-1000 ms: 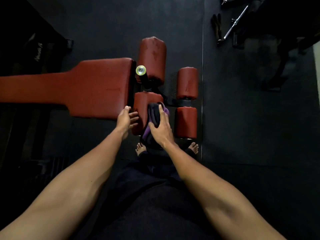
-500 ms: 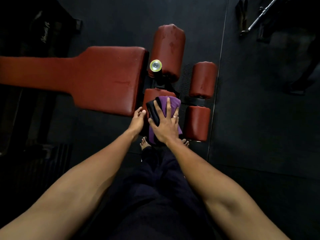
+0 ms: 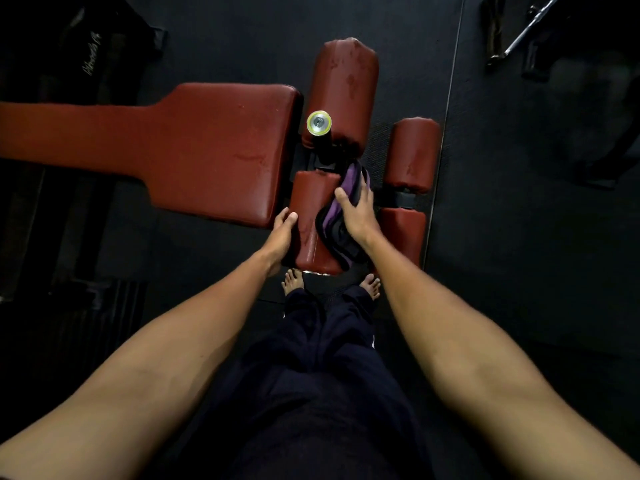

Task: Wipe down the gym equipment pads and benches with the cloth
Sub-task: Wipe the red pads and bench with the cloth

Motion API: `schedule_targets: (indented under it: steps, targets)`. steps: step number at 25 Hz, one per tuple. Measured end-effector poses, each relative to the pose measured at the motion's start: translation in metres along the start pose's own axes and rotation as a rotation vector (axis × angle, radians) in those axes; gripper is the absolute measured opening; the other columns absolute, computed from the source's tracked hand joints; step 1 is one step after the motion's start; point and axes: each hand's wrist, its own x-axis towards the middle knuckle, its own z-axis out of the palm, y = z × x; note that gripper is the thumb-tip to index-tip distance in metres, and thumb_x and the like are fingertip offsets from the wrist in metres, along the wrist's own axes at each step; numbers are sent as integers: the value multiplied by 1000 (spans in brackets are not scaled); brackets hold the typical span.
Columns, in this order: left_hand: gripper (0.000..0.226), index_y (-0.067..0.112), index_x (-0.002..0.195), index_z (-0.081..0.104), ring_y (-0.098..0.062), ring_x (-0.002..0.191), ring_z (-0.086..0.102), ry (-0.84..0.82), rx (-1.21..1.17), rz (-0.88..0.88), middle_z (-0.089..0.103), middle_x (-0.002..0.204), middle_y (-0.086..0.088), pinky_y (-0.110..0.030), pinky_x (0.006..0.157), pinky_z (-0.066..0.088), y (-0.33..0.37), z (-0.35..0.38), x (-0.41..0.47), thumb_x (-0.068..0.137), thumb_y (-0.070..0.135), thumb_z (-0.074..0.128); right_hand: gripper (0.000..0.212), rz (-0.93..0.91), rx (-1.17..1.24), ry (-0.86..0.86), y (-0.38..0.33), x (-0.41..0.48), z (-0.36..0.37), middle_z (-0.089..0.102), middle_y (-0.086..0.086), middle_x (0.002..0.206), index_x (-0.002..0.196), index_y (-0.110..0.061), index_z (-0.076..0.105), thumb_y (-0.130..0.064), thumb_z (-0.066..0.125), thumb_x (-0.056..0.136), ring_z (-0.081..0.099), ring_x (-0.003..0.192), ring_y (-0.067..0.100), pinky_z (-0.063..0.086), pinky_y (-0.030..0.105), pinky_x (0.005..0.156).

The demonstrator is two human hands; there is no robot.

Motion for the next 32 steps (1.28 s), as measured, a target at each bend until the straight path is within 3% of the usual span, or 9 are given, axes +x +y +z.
schedule_targets:
  steps: [4,7,11,16,20,24,27,29,32]
  targets:
    - [70,19,153,39,-17,119,60,-51,44,-69,56,143,-5,-28,91,48,-13,-4,-1,101,65,36,77,11,-171,17,47,-72,39,-12,1,171,163,-35,-2,-66,32,102,10,156,38,19,52,123]
    - [47,27,132,58,-1,93,67,-38,-34,-43,69,118,4,-17,73,52,-12,2,-2,105,56,33,66,-226,-469,54,47,-91,59,-24,0,169,161,-46,-1,-58,32,105,-3,154,47,13,65,122]
    - [59,23,149,47,-16,121,57,79,3,-35,59,138,0,-30,96,48,-15,11,7,105,59,33,64,-357,-744,104,8,-47,60,-14,-2,171,159,-50,13,-52,42,102,-9,149,57,10,77,116]
    - [111,29,157,30,-24,138,47,72,20,-101,45,155,-1,-49,114,40,-31,5,20,70,97,42,66,-294,-513,146,12,-25,39,-12,-6,171,159,-50,13,-58,42,100,0,155,45,17,68,120]
    - [87,28,158,29,-15,134,45,63,45,-52,44,150,7,-37,111,38,-21,4,3,90,81,37,69,-75,-160,115,35,-53,32,-9,-7,171,158,-53,0,-60,41,103,20,154,34,35,61,115]
    - [80,33,159,24,-23,138,43,134,31,-42,42,154,1,-40,110,37,-24,16,1,94,78,33,65,-242,-423,93,57,-100,56,-22,-1,169,160,-48,1,-58,31,103,2,155,43,23,66,120]
    - [90,39,158,23,-27,148,32,214,98,-54,33,163,-2,-52,122,26,-39,18,10,82,86,18,63,-383,-588,110,33,-65,59,-15,2,171,160,-47,16,-48,39,102,-10,152,52,10,73,118]
    - [76,34,159,24,-23,150,28,221,100,-34,30,164,-1,-49,123,23,-41,19,9,95,74,17,63,-425,-655,127,17,-33,47,-8,1,171,158,-48,22,-50,43,99,-6,151,55,14,74,116]
    - [65,23,154,39,-14,129,52,188,24,-58,50,148,1,-32,102,46,-28,13,8,105,61,20,64,-308,-448,139,11,-8,24,-4,-1,171,159,-48,17,-53,44,102,12,153,45,26,67,117]
